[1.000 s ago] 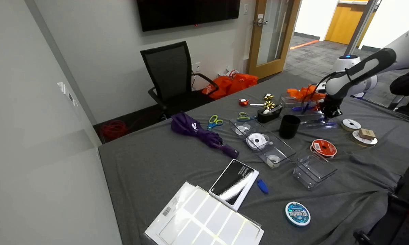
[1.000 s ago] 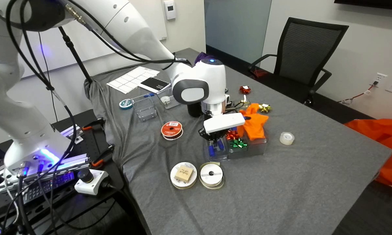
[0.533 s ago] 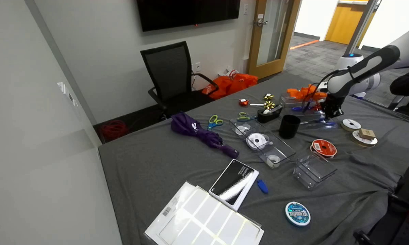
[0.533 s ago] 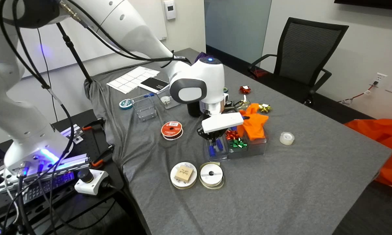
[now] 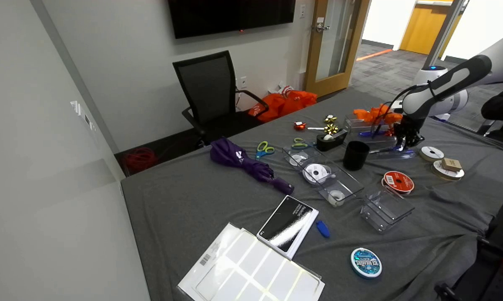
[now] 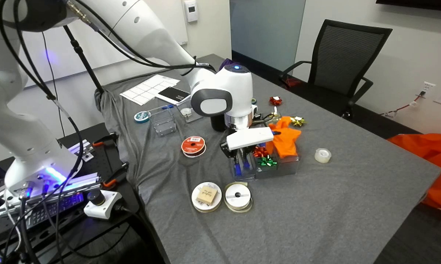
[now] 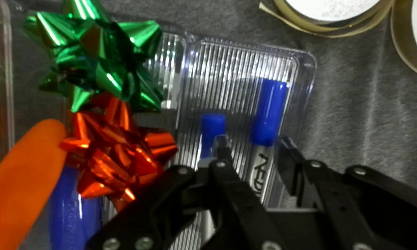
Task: Put a marker in the other container
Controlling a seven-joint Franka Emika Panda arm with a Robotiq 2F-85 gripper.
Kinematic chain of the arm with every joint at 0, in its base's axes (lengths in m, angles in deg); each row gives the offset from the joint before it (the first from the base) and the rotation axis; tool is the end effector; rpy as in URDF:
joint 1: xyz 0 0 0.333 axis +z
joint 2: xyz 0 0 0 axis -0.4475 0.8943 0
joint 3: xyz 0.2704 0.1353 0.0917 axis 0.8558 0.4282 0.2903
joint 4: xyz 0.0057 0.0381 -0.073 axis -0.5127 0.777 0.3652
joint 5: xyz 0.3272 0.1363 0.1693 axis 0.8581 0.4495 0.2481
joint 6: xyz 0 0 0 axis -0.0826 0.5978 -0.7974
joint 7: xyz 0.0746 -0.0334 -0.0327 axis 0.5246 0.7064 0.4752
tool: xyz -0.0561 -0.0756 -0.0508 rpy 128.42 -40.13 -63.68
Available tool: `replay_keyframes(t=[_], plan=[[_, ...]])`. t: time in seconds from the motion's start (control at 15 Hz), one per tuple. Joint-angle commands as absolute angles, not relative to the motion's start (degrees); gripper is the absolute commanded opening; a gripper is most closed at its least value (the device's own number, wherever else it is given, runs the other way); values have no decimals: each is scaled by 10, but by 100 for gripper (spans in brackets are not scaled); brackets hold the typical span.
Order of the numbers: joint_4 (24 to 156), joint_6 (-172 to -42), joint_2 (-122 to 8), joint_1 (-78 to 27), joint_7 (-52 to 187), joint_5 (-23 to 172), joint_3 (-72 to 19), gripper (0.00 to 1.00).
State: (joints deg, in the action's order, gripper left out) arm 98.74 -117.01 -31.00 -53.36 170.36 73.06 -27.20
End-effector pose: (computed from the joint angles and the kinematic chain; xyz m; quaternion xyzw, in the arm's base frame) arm 0.5632 -0.3403 0.1480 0.8099 0.5843 -0.0416 0.0308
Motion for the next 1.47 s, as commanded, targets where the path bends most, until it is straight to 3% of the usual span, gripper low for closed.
replay_keyframes(t=[0.0, 0.13, 0.2, 0.33, 0.53, 0.6, 0.73, 0.93, 1.4], plan=[[1004, -1164, -323, -539, 1713, 734, -269, 13], [1004, -1164, -320, -537, 1709, 733, -271, 2], [1004, -1165, -319, -536, 1708, 732, -272, 3], [1003, -1166, -317, -535, 1706, 730, -273, 13], [997, -1165, -310, -531, 1699, 727, -278, 39], [995, -1165, -308, -529, 1695, 726, -280, 41], [993, -1165, -302, -528, 1690, 725, -282, 30], [990, -1167, -294, -525, 1681, 723, -285, 0], [986, -1166, -298, -525, 1670, 724, -283, 0]])
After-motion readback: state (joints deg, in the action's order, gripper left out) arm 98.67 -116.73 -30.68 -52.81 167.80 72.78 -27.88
